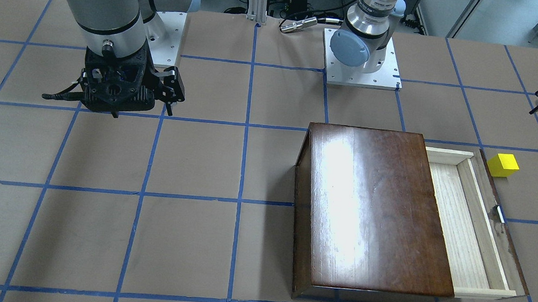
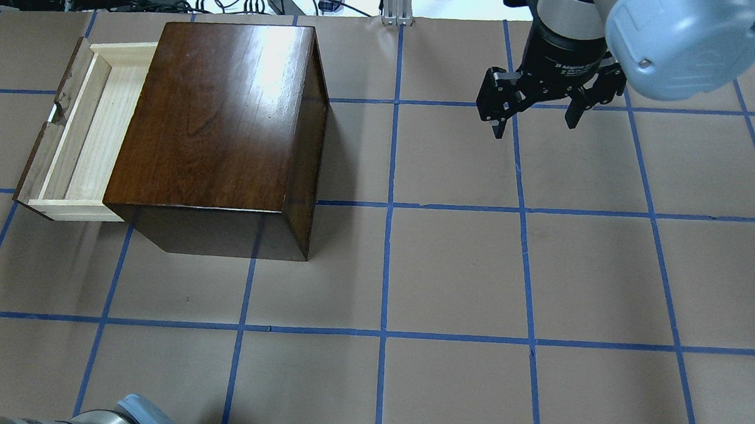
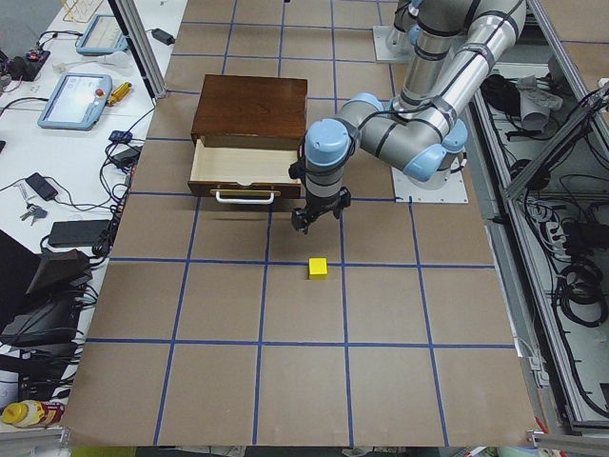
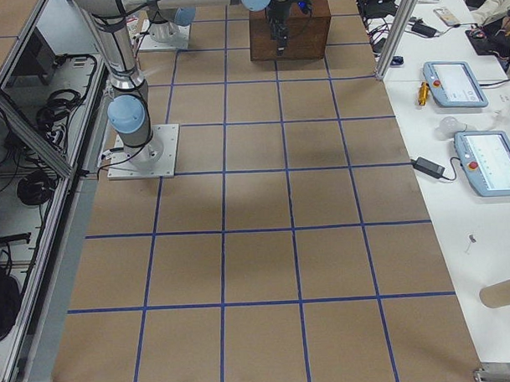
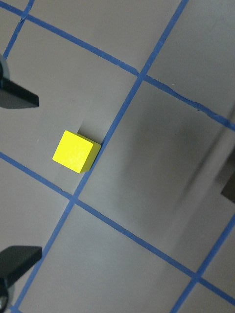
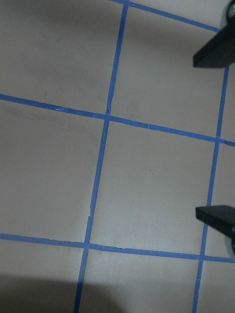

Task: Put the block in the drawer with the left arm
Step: 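Lower the left gripper over the yellow cube and close on it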

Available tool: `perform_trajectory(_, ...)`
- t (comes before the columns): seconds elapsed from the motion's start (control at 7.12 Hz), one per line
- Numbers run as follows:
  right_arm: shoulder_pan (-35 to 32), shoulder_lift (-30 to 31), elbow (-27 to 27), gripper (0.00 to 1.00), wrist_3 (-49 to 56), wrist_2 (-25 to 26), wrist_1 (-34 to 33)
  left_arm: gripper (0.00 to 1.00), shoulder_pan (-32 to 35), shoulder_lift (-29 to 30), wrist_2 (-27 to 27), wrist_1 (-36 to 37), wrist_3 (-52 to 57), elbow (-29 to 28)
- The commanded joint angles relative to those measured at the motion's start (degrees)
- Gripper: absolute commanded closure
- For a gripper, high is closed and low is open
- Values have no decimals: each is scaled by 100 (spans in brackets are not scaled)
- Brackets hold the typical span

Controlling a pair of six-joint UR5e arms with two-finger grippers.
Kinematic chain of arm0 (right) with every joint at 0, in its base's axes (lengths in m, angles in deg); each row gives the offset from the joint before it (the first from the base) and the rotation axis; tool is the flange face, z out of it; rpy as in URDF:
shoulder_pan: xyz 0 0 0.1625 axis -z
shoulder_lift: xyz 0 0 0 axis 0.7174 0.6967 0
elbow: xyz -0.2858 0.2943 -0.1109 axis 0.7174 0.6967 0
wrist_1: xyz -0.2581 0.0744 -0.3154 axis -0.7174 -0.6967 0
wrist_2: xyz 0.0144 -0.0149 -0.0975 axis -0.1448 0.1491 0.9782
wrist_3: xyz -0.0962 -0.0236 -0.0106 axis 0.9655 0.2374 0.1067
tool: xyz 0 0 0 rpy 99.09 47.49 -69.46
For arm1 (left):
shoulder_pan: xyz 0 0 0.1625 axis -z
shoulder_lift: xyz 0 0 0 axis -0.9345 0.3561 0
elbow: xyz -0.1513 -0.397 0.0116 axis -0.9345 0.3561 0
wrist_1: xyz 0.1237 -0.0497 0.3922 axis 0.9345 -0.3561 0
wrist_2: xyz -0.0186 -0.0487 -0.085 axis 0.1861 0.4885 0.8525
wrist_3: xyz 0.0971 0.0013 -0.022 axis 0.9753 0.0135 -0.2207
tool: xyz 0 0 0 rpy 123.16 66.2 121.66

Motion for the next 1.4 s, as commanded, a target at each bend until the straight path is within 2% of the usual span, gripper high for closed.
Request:
perform_trajectory(0.0, 0, 0, 0, 0, -2, 0, 0, 0, -117, 274, -1, 583, 1139, 455)
perform_trajectory(0.28, 0, 0, 0, 0, -2, 0, 0, 0, -117, 695, -10, 1066, 1877, 491)
perform_trajectory(0.7, 0, 0, 0, 0, -2, 0, 0, 0, -126, 1109, -10, 1349, 2249, 500)
perform_trajectory(1.12, 0, 0, 0, 0, -2, 0, 0, 0, -337, 1365, 16, 2366, 2399, 973)
perform_trajectory(1.26, 0, 0, 0, 0, 7, 0, 0, 0, -372, 1409, 43, 2396, 2478, 1053)
